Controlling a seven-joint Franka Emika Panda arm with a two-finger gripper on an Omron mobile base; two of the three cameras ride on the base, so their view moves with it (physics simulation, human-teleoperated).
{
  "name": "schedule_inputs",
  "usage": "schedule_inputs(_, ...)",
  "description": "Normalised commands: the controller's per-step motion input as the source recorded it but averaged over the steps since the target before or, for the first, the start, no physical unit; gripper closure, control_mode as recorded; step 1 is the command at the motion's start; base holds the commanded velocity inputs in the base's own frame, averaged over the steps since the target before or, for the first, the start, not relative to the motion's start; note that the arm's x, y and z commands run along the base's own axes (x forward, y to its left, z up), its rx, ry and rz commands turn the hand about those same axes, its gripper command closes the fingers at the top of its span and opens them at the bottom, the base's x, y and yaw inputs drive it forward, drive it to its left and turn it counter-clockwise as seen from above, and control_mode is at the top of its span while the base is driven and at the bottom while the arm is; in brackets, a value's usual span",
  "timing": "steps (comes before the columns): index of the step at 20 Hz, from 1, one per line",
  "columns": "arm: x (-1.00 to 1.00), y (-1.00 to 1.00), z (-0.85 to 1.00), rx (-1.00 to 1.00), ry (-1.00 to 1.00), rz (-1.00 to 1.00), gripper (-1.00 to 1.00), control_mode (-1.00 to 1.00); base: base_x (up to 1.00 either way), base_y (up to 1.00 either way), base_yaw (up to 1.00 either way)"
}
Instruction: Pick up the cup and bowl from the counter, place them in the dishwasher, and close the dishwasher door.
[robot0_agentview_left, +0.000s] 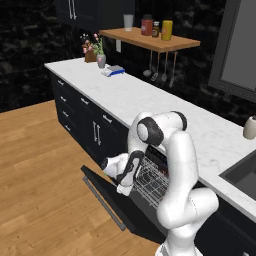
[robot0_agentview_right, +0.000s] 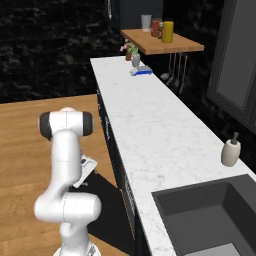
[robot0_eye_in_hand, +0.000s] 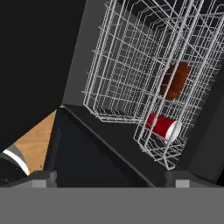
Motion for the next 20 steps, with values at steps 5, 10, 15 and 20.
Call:
schedule_inputs(5, -0.75, 1.0, 0.81, -0.06, 0.1, 0.0, -1.0, -1.0, 0.0, 0.0, 0.0)
schedule_inputs(10, -0.99, 1.0, -0.07, -0.34, 0.04, -0.03, -1.0, -1.0, 0.0, 0.0, 0.0)
schedule_inputs(15, -1.0, 0.94, -0.54, -0.4, 0.0, -0.16, -1.0, -1.0, 0.0, 0.0, 0.0)
schedule_inputs(20, -0.11, 0.36, -0.85, -0.39, -0.01, -0.21, -1.0, -1.0, 0.0, 0.0, 0.0)
